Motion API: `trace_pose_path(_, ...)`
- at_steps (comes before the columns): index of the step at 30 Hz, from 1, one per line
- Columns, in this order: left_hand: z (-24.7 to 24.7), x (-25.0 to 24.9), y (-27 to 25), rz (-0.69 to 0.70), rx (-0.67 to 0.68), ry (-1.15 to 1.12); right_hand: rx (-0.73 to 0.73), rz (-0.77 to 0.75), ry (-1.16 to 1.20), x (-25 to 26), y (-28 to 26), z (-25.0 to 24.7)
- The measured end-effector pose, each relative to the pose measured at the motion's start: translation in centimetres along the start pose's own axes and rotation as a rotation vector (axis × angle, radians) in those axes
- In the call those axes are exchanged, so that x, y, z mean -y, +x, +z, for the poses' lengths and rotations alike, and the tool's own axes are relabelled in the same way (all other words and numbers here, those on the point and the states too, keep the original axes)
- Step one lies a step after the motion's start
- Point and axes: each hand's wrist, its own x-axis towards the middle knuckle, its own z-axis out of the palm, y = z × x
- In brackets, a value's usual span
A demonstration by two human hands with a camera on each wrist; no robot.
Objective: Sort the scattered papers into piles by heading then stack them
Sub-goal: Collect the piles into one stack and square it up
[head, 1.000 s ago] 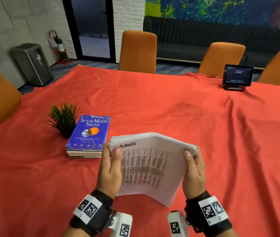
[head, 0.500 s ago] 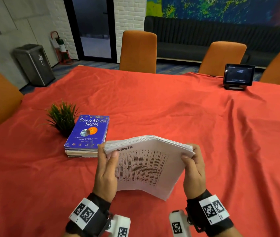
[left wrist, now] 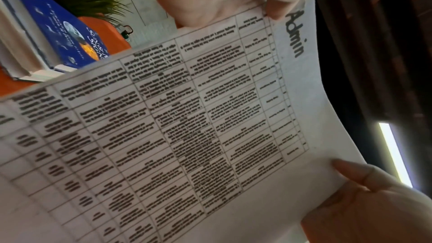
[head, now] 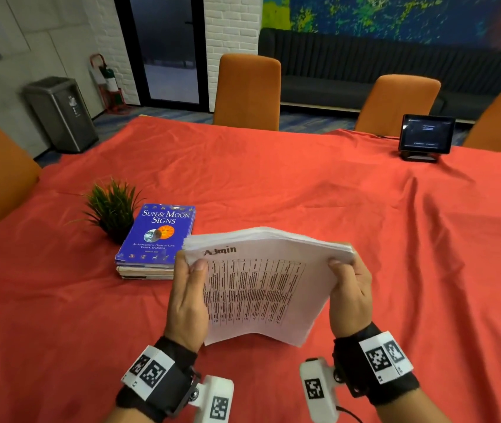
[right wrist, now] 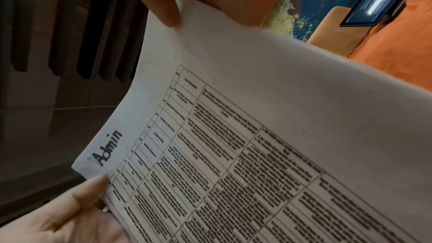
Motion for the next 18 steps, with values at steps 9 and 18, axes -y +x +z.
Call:
trace_pose_path(9,0.4,-0.9,0.7,0.123,0.066,0.064,0.186,0.041,-0.178,0.1,0.7,-2.0)
trace_pose_path(18,1.2,-4.5,1.9,0.336,0.240,0.207,0.732,-0.037,-0.929,6.4,4.5,-2.5)
